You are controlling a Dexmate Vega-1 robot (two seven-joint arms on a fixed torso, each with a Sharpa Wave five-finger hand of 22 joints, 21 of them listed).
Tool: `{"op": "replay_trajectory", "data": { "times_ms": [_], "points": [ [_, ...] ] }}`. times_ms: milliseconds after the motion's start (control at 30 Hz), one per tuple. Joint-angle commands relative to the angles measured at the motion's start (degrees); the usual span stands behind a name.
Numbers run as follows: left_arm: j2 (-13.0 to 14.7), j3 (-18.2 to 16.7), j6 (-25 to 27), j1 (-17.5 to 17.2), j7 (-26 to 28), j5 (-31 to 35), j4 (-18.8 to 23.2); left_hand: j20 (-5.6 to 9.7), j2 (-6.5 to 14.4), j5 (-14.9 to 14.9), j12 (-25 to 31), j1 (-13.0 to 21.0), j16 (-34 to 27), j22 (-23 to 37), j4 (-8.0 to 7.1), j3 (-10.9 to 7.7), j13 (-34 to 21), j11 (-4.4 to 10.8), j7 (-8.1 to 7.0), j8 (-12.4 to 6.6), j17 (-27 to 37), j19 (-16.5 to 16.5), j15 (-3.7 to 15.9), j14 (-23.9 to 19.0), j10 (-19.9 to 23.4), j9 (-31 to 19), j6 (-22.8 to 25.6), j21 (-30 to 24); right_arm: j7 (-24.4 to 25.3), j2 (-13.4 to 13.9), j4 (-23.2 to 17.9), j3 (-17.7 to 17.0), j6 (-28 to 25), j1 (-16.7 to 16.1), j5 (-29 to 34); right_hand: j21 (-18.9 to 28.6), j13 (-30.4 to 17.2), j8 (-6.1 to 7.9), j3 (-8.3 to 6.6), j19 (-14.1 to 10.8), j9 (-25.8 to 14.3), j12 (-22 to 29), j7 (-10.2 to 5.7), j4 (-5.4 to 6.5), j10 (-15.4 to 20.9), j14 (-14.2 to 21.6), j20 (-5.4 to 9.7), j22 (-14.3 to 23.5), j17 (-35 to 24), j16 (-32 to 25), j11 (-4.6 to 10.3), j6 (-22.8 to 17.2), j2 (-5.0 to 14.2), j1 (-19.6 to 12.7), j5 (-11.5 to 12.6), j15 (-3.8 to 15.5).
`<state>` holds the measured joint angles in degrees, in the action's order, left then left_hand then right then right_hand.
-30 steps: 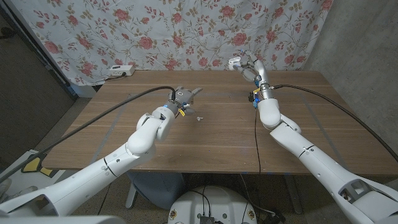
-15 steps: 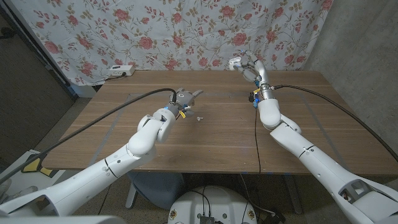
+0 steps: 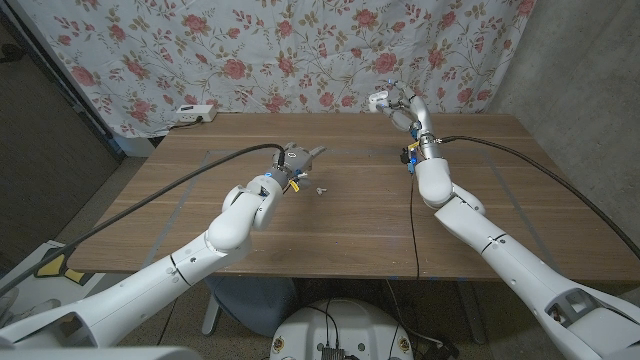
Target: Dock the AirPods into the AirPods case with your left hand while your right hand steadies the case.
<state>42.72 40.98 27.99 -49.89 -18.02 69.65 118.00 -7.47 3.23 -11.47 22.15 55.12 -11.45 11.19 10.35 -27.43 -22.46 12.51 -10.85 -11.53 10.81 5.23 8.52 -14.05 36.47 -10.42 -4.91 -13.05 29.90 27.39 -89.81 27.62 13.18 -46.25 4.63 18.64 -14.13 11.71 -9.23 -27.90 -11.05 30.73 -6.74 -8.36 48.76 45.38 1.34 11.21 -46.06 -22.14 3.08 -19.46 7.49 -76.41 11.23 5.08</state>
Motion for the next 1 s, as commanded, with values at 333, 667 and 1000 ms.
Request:
{"op": "replay_trajectory", "data": {
  "times_ms": [333,667,1000],
  "points": [
    [0.9,-0.2,-0.5,-0.7,-0.7,1.4,0.2,0.19,-0.1,0.0,1.6,1.3,-0.6,0.0,-0.58,0.64,-1.5,-0.07,-0.31,0.13,0.8,0.3,0.83,-1.0,0.6,-0.2,0.4,-0.5,-0.2,0.4,-1.2,-0.3,-0.1,-0.4,0.3,0.2,-0.9,0.25,0.0,0.2,-0.2,0.6,-0.18,-0.03,7.5,0.4,-0.06,0.0,-0.3,0.1,7.33,-0.4,0.57,0.0,0.2,8.74],
    [0.0,0.7,-0.9,-0.5,-0.1,2.8,-1.0,0.23,-0.4,0.2,1.8,1.1,-0.5,0.0,-0.82,1.2,-2.0,-0.05,-0.13,0.33,1.0,0.4,0.49,-0.6,-0.1,-0.2,0.1,-0.5,0.0,0.3,-1.7,-0.5,-0.4,-0.8,0.1,0.2,-0.9,0.24,0.0,0.2,-0.2,0.6,-0.14,-0.03,7.5,0.5,-0.05,0.0,-0.3,0.2,7.33,-0.4,0.59,0.0,0.2,8.74],
    [-0.7,0.9,-0.2,-0.7,1.0,3.3,-2.1,0.29,-0.6,0.5,2.4,0.3,-0.8,0.0,-1.37,2.08,-2.5,-0.19,-0.11,0.28,1.3,0.6,0.74,-1.0,-0.3,-0.2,0.4,-0.5,-0.1,0.5,-1.8,-0.7,-0.3,-1.0,0.2,0.2,-1.0,0.24,0.0,0.2,-0.2,0.7,-0.17,-0.04,7.5,0.5,-0.1,0.0,-0.4,0.3,7.34,-0.5,0.57,0.0,0.3,8.74]
  ]
}}
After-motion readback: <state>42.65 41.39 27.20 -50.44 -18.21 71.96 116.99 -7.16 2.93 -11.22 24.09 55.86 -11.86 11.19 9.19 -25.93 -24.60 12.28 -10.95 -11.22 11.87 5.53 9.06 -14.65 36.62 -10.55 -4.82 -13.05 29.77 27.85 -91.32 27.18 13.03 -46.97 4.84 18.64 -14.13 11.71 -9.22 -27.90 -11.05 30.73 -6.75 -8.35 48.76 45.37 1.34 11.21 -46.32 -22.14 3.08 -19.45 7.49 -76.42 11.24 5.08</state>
